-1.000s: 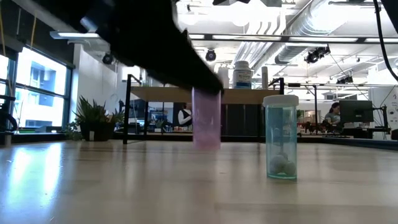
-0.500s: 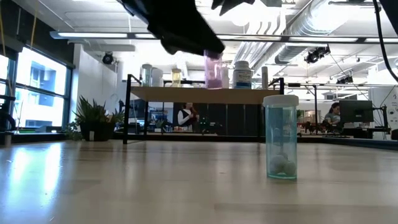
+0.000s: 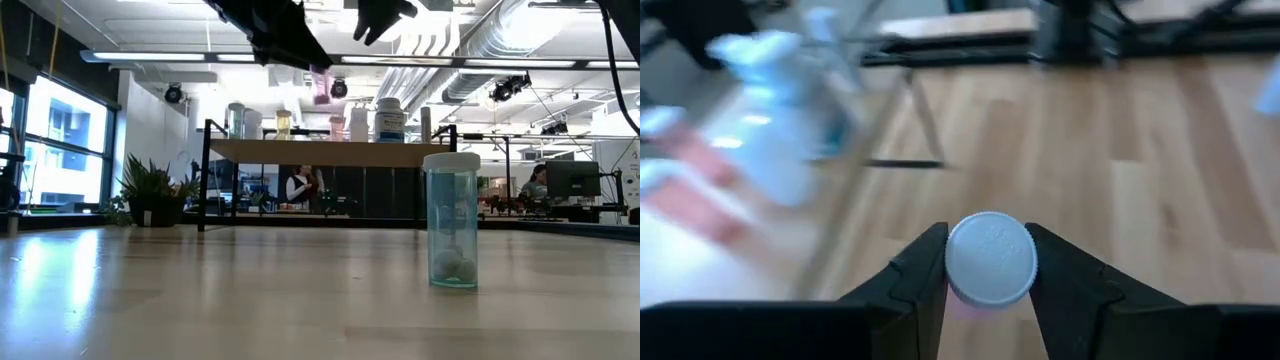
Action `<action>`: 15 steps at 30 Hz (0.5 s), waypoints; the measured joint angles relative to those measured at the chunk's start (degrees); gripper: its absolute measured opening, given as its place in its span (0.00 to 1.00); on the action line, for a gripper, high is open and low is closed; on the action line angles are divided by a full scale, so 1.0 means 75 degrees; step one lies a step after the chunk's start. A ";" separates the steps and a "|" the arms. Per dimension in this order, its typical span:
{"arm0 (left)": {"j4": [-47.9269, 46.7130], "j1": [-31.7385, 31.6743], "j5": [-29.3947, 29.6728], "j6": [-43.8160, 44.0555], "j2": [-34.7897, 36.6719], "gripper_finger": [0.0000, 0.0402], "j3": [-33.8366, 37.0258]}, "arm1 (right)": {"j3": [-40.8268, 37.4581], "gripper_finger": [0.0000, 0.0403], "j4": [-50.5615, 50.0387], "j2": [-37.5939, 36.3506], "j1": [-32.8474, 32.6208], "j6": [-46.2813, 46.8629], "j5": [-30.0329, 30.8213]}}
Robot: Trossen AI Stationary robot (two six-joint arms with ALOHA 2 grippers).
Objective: Pick and place medicine bottles onto shelf by color
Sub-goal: Put the purple pill bottle on the shelf
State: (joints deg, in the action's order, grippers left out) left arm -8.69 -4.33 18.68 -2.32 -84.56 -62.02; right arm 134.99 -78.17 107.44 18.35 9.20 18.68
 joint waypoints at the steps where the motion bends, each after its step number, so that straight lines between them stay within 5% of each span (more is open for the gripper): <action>1: -0.0038 -0.0162 -0.0002 -0.0064 0.0141 0.28 0.0002 | -0.0002 0.42 0.0000 0.0000 0.0055 -0.0057 -0.0002; 15: 0.0180 -0.2495 0.0028 -0.1216 0.1492 0.28 -0.0003 | -0.0002 0.42 -0.0003 -0.0003 0.0518 -0.0377 -0.0023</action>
State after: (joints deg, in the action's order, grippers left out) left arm -7.34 -23.04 18.89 -11.44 -73.37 -62.04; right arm 134.98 -78.19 107.42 22.24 6.37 18.50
